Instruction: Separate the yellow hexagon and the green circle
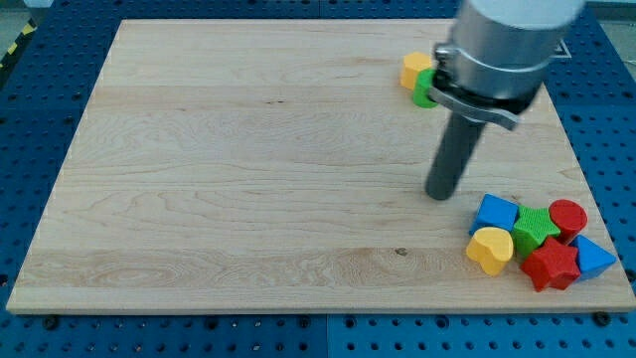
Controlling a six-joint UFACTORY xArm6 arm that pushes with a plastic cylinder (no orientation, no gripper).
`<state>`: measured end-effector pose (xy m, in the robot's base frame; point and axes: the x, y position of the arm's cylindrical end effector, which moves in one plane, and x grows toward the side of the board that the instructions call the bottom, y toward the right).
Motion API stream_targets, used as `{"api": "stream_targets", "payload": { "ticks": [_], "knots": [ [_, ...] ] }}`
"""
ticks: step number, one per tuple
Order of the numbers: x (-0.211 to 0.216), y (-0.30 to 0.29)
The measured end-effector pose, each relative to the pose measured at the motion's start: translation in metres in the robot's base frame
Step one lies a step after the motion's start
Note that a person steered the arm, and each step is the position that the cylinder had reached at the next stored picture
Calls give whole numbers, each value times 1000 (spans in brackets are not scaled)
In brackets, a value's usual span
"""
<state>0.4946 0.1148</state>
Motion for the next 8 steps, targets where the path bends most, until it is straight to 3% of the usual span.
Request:
{"api": "stream_targets", "payload": {
  "ticks": [1,2,4,5,7,8],
  "knots": [
    [-45,-7],
    [-94,41],
    [-208,24],
    [-211,12],
    [-283,-25],
    [-285,-77]
  ]
}}
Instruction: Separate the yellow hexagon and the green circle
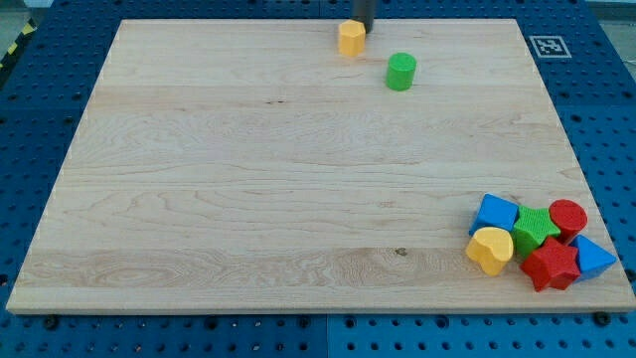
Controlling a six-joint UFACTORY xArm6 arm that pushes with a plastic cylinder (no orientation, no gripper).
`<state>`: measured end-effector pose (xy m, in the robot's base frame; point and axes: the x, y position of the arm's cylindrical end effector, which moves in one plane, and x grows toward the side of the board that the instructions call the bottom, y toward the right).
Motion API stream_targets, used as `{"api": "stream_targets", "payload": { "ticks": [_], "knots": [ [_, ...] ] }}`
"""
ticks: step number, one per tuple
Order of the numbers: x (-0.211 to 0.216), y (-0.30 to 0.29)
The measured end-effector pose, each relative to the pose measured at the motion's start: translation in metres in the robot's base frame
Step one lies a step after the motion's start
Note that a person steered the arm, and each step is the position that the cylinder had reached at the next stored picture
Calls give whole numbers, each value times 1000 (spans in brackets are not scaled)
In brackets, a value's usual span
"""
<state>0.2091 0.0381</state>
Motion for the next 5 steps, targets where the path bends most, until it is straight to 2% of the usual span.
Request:
{"api": "stream_targets", "payload": {
  "ticks": [1,2,4,5],
  "knots": [
    [11,-35],
    [43,-8],
    [60,64],
    [114,88]
  ]
}}
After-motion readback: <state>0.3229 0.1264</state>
